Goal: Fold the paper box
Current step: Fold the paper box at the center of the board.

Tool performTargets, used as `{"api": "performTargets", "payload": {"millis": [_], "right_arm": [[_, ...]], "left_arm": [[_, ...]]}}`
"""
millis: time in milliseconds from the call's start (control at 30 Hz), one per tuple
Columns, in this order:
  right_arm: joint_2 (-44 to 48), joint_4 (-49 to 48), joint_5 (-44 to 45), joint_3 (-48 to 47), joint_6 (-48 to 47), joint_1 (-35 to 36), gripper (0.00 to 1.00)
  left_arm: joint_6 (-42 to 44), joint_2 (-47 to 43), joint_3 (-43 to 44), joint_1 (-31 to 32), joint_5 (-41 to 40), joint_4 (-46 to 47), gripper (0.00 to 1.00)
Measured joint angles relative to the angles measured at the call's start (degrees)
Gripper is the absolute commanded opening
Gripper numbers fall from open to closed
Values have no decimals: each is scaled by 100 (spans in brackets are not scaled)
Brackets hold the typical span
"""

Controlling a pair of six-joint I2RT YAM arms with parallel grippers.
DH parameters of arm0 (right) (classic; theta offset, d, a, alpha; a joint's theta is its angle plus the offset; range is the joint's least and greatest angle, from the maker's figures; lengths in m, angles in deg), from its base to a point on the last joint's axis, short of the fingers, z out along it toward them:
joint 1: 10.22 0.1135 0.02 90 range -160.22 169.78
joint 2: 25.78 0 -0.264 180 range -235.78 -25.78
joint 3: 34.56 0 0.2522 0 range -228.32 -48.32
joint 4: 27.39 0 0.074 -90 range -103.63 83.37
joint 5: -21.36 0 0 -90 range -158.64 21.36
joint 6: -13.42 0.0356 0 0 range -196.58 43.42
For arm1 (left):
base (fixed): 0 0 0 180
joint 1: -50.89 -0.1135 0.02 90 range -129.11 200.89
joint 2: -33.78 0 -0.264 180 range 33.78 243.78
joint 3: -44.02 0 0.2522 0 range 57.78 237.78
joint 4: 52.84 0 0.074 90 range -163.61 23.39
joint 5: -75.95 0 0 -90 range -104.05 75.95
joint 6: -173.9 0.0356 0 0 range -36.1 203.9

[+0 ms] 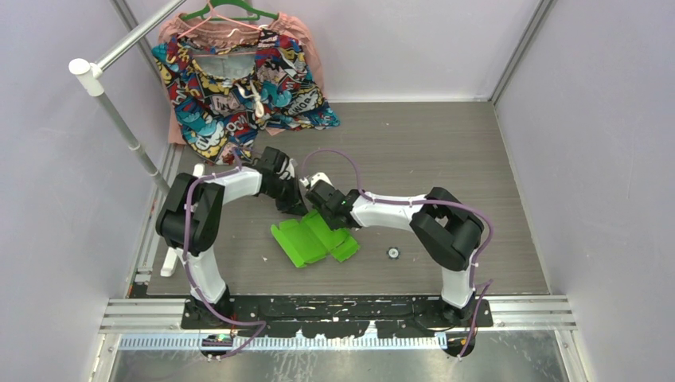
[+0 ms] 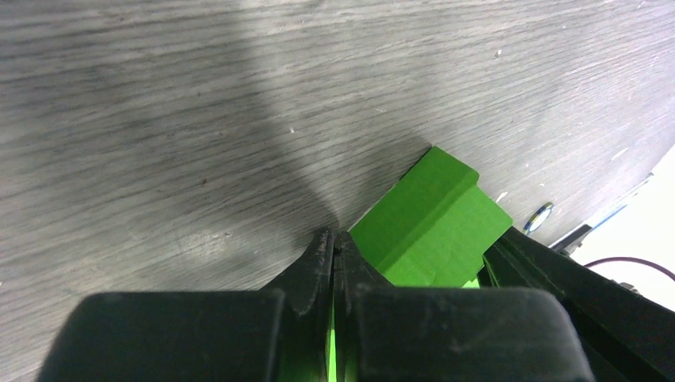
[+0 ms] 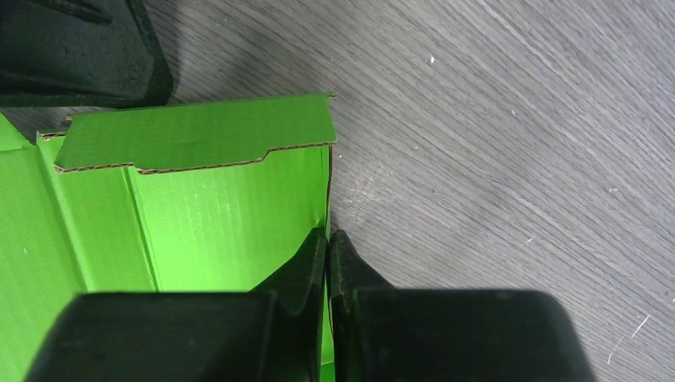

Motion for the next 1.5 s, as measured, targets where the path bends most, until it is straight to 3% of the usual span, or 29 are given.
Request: {"api": "performTargets", "payload": {"millis": [400,733,1133,1500], "right_arm": [[-59,144,11,-107,142,-2,1],[-59,127,-2,-107,267,-131,1],[-59,140,-46,-107,461,-328,1],[-59,142,-46,-107,592,-345,1]], "left_arm": [[120,-76,278,122,-595,-518,0],[105,-1637,155,-793,-1180,-824,0],[-463,-3399,-2155,-772,-1338,-675,0],[-522,-4402,-2312,-772,-1681,-758,0]]}}
